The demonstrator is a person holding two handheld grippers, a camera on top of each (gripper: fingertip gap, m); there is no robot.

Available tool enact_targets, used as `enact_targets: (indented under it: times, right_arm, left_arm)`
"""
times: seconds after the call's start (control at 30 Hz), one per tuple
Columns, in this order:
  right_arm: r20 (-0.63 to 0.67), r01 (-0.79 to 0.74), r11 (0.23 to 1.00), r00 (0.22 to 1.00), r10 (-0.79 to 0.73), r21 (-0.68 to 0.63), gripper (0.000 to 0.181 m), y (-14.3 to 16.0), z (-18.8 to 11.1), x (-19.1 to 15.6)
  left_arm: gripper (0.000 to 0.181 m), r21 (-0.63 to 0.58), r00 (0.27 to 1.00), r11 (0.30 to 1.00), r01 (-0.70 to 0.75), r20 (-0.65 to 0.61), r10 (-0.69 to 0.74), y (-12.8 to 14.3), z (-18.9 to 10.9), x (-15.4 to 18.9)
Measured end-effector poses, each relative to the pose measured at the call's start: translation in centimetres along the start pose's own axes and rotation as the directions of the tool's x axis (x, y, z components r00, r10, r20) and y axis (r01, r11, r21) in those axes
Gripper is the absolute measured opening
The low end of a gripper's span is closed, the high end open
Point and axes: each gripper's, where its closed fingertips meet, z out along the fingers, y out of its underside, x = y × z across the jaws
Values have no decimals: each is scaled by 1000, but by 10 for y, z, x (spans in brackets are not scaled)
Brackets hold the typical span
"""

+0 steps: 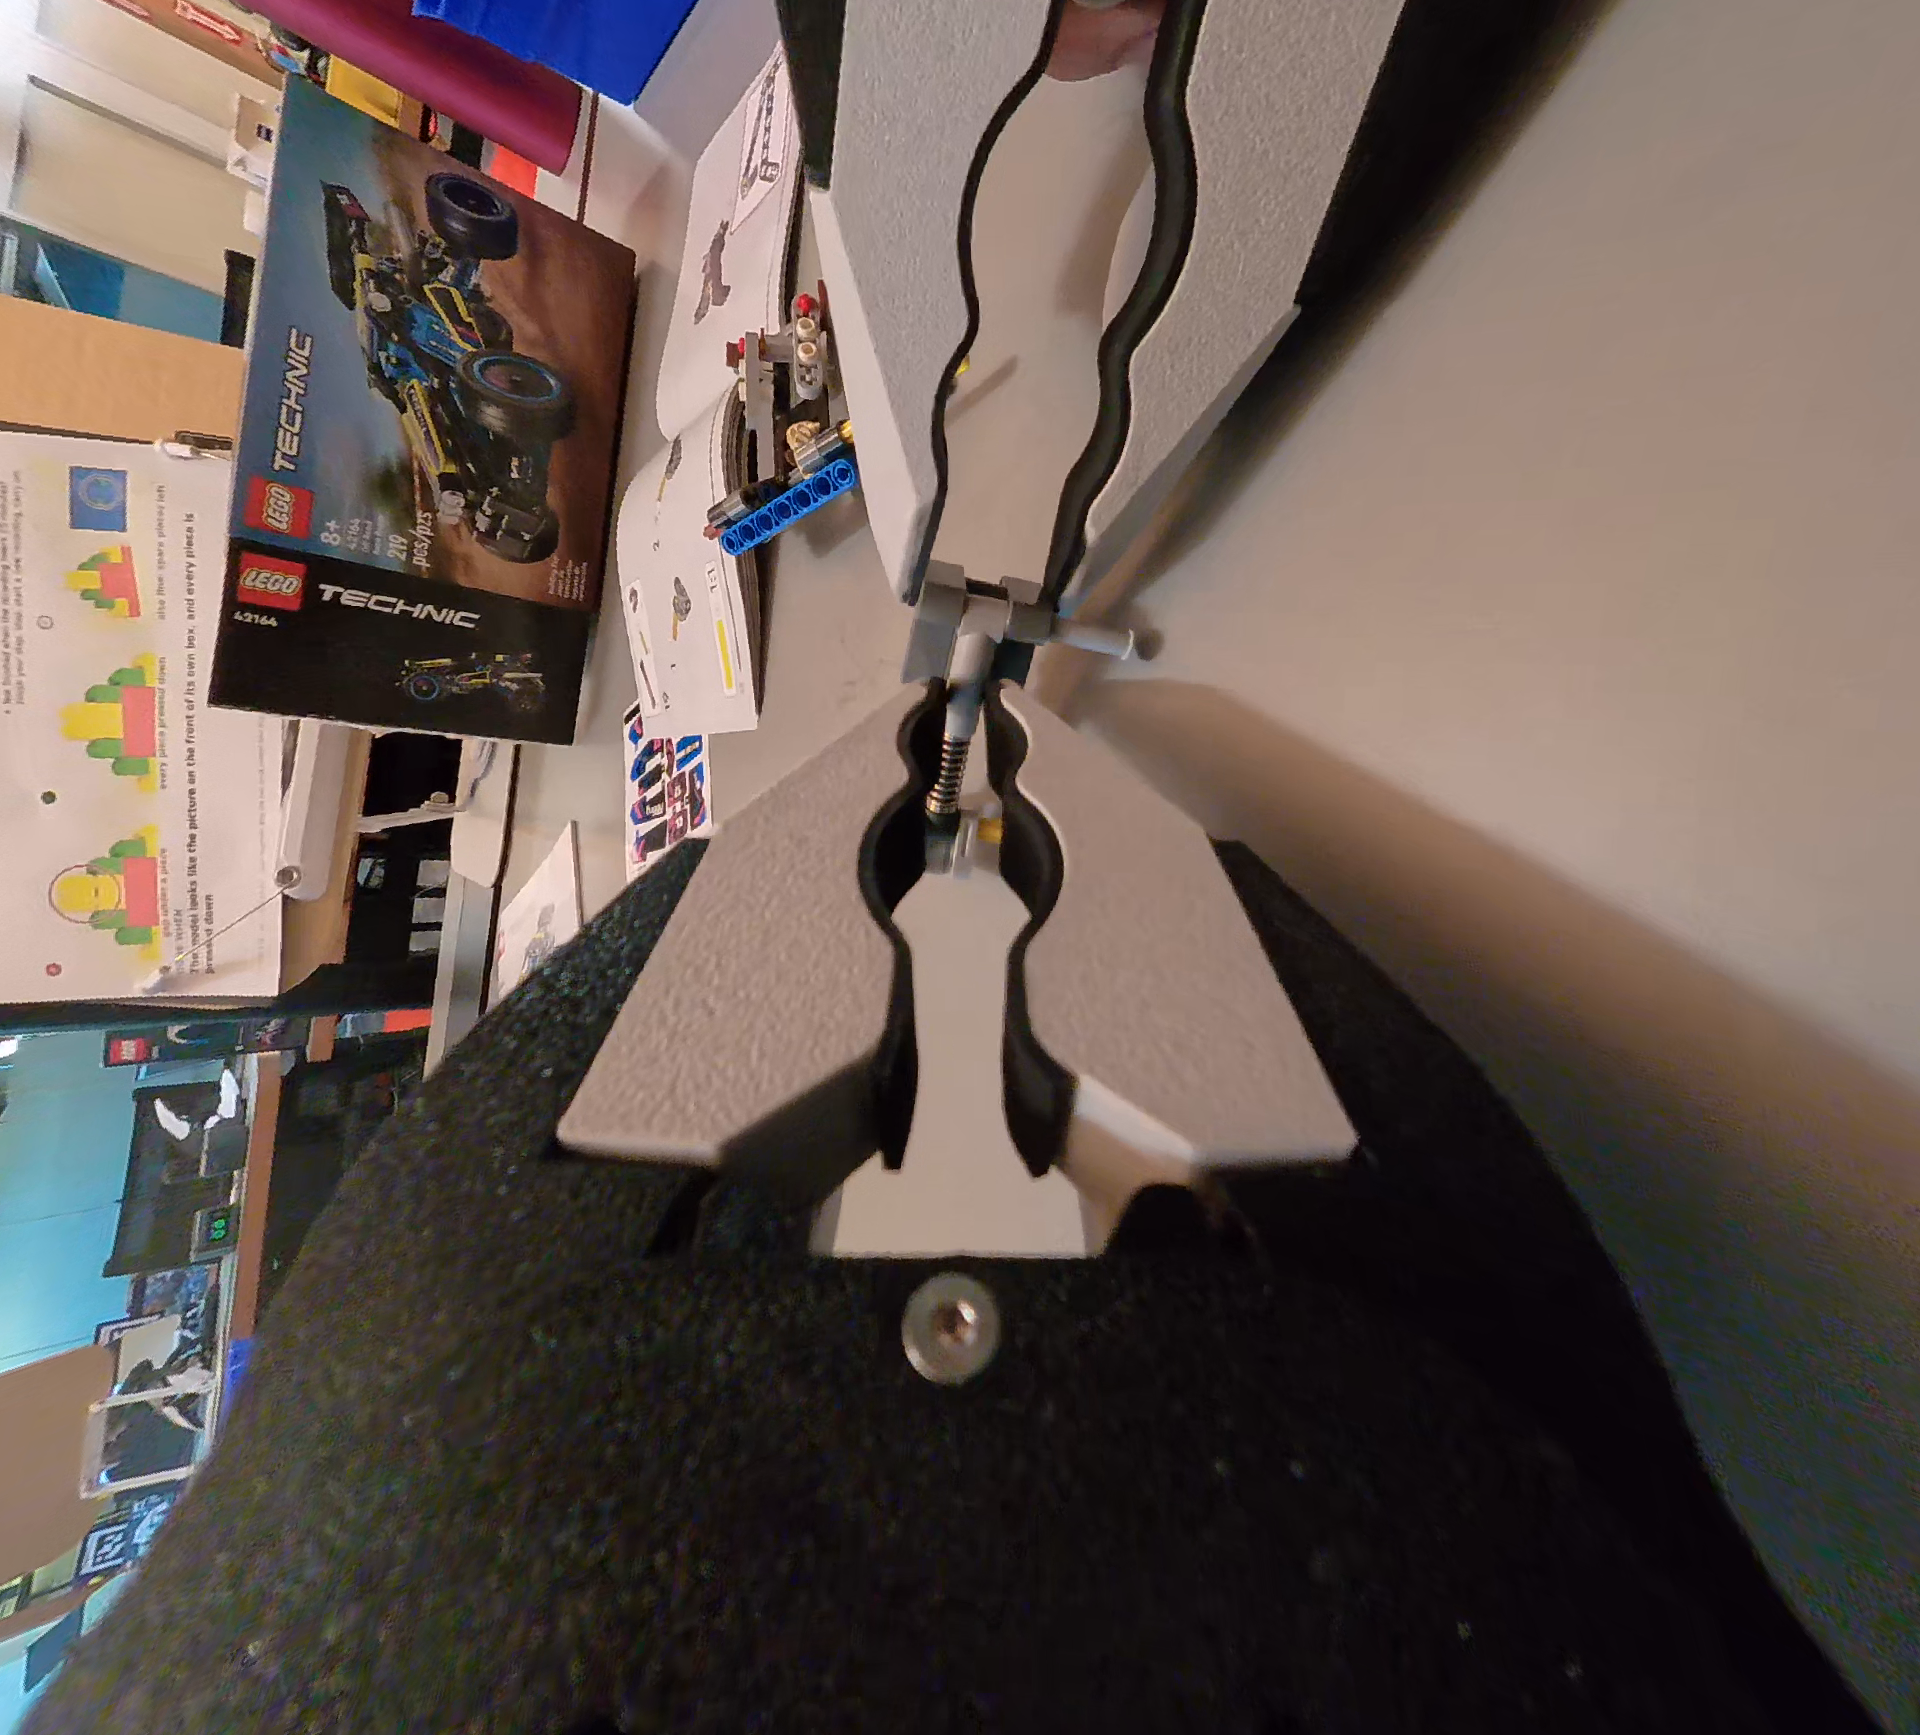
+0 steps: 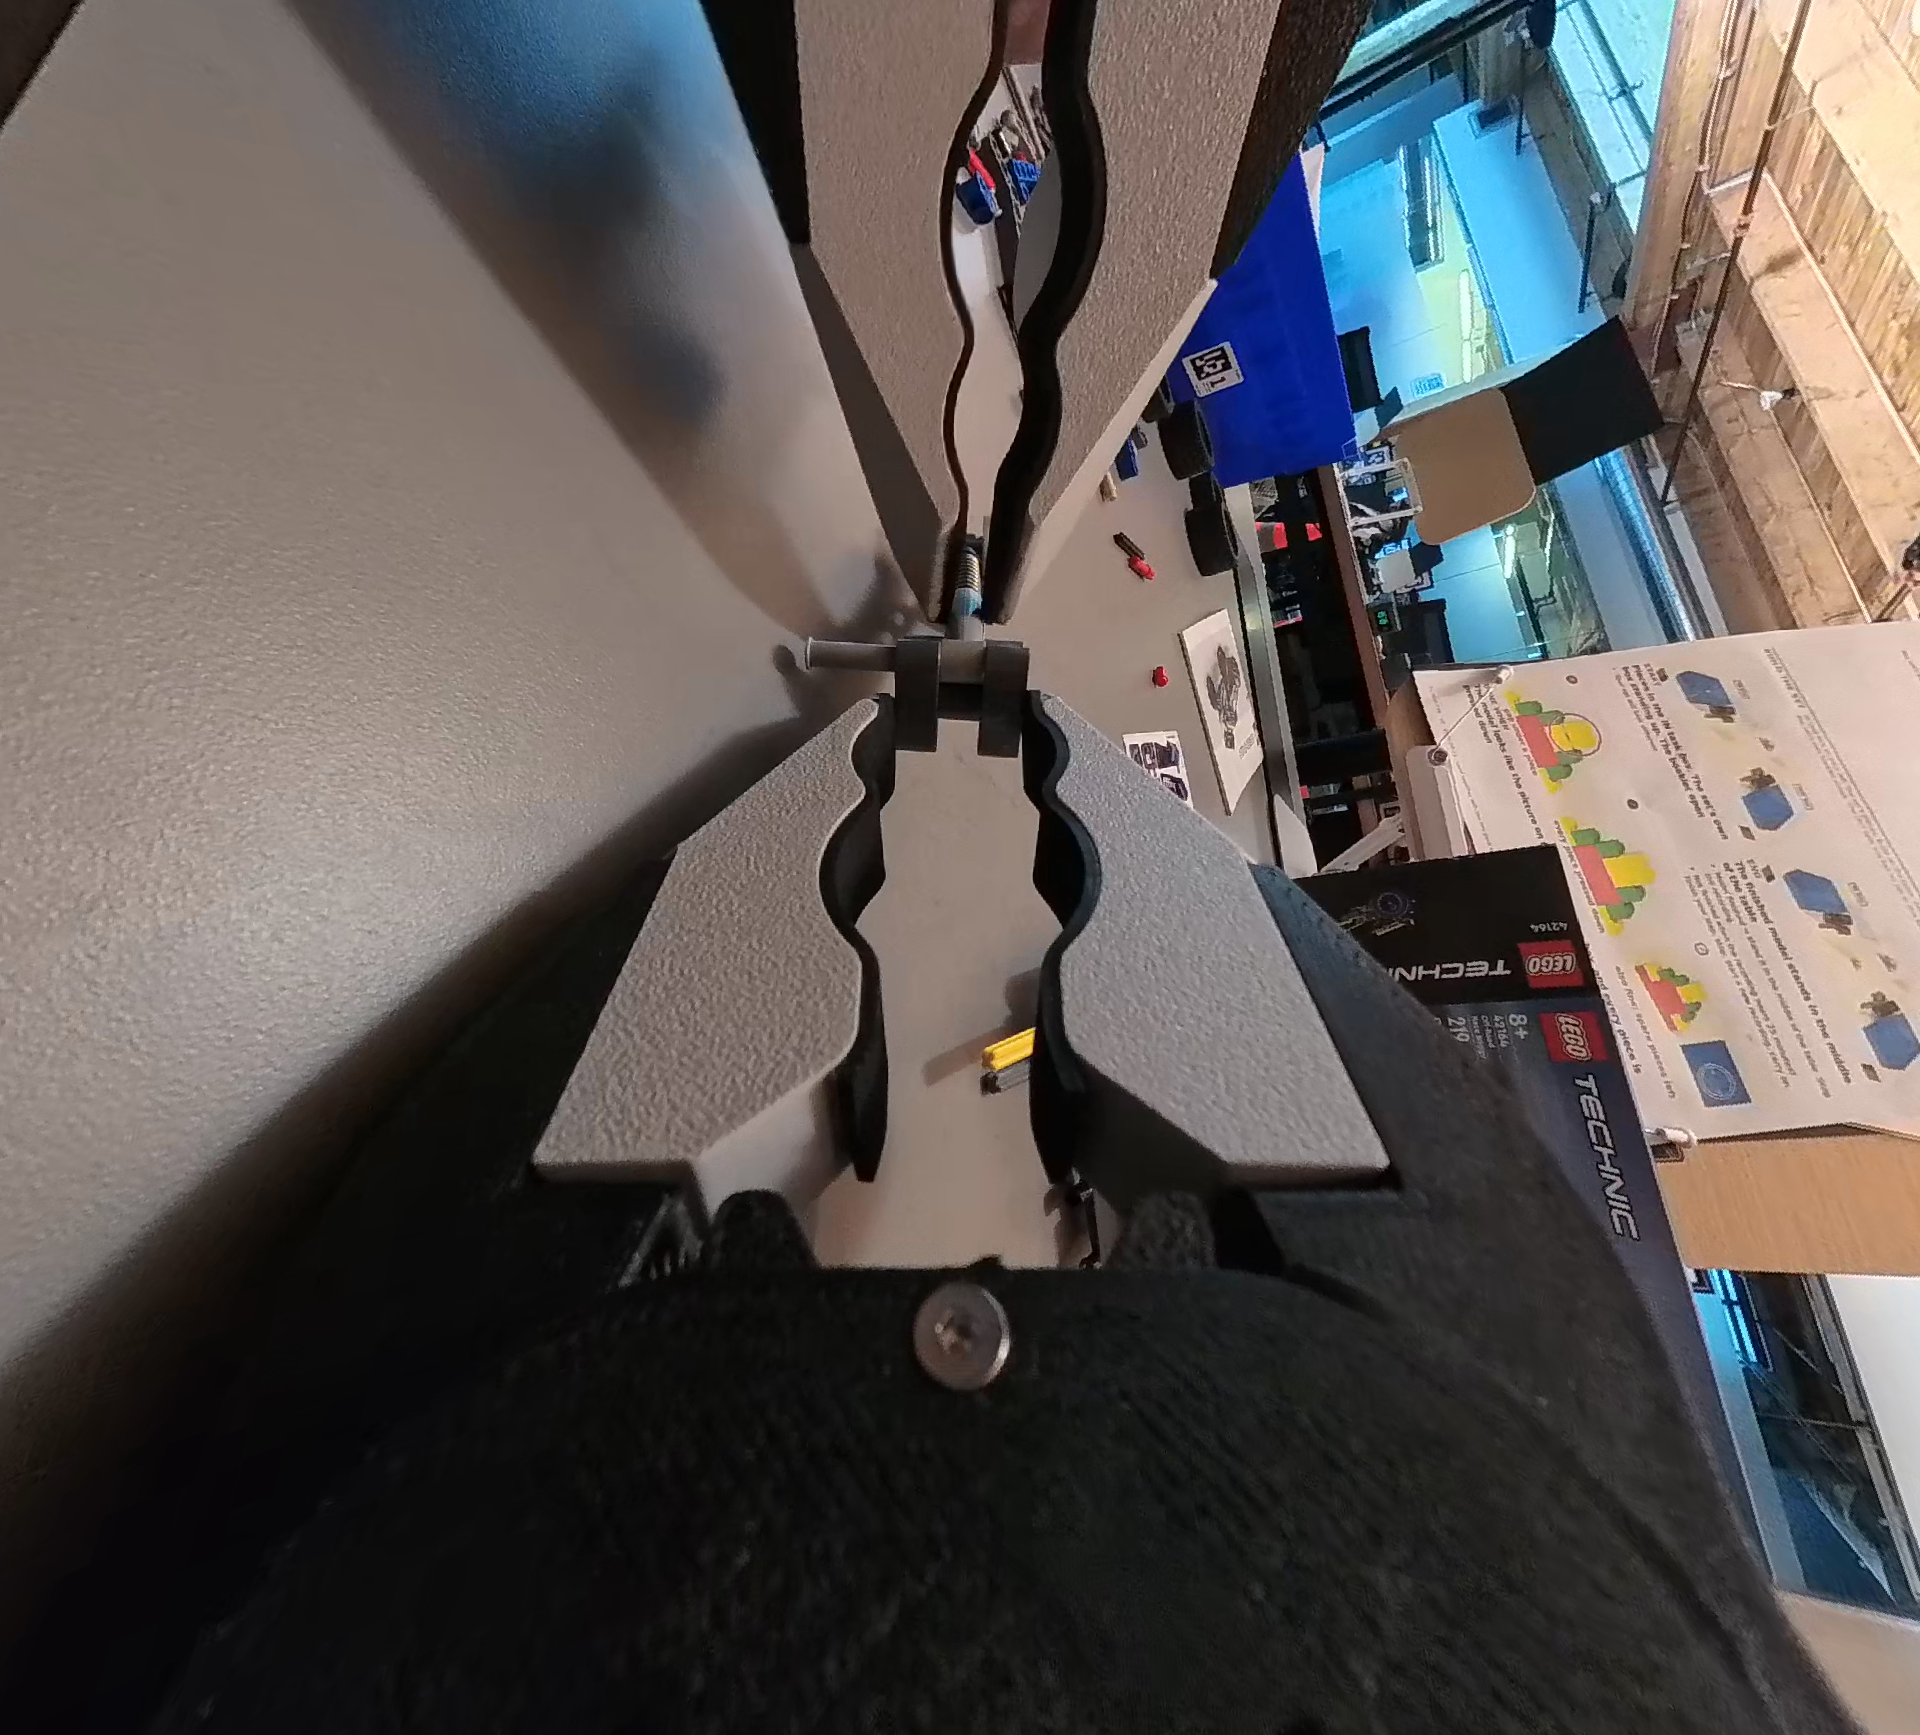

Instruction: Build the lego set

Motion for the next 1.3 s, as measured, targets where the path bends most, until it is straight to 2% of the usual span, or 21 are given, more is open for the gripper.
enact_targets:
  times: [0.03, 0.97, 1.1, 1.3]
  right_arm:
    - [0, 1, 1000, 1000, -1, 0, 23, 0, 0, 0]
    - [1, 2, 1000, 1000, -2, 1, 23, 0, 0, 0]
    - [1, 2, 1000, 1000, -2, 0, 23, 0, 0, 0]
    - [2, 0, 1000, 1000, 0, 1, 23, 0, 0, 0]
  left_arm:
    - [3, 0, 1000, 1000, -1, -1, 1, 0, 0, 0]
    - [6, 18, 1000, 1000, -8, 2, 8, -2, -1, 0]
    - [16, 39, 1000, 999, 0, -15, 0, -4, -5, 3]
    - [57, 96, 999, 995, -40, -24, 43, -17, -9, 11]
